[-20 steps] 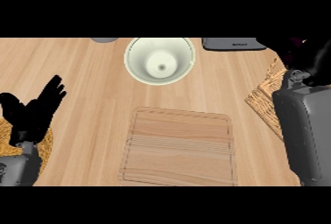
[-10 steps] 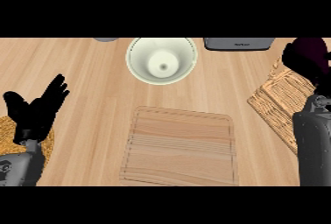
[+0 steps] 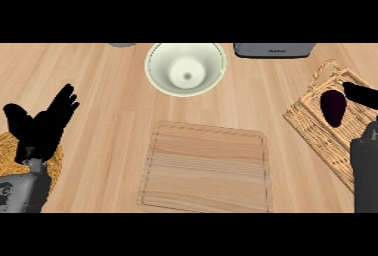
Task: Pick the eggplant from the cutting board and place it in the basket
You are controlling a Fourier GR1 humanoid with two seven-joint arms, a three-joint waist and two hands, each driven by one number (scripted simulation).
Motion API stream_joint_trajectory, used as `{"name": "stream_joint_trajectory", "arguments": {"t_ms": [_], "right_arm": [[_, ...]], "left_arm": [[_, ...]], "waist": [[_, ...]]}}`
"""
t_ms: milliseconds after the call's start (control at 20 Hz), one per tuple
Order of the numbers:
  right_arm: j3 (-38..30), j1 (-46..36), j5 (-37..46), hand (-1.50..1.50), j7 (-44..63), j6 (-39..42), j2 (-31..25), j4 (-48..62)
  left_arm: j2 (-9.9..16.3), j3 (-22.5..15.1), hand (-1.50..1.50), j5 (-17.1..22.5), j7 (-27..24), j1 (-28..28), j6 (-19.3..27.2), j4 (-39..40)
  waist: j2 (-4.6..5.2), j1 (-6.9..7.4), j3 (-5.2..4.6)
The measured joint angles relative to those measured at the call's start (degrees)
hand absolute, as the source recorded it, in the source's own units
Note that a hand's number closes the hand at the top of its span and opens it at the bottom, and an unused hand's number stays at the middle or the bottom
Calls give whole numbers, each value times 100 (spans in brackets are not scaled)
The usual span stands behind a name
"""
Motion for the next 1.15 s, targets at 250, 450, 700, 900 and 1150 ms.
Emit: {"name": "stream_joint_trajectory", "arguments": {"t_ms": [250,450,700,900,1150], "right_arm": [[-315,116,-203,-150,-43,-306,2,-555],[-741,325,-415,-150,14,-654,132,-1266],[-1251,1172,-1188,-150,65,-640,243,-2679],[-1589,2214,-2216,-150,60,-392,339,-3867],[-1874,3526,-3026,-150,-330,-95,481,-4281]], "left_arm": [[7,57,0,6,-80,34,-60,91],[9,93,0,5,-52,49,-36,84],[-6,101,0,-16,-24,153,-9,-24],[-7,117,0,-17,22,244,-2,-141],[19,184,0,18,31,356,-25,-203]], "waist": [[-9,-28,0],[-24,-84,0],[-48,-160,0],[-53,-182,1],[-76,-262,5]]}}
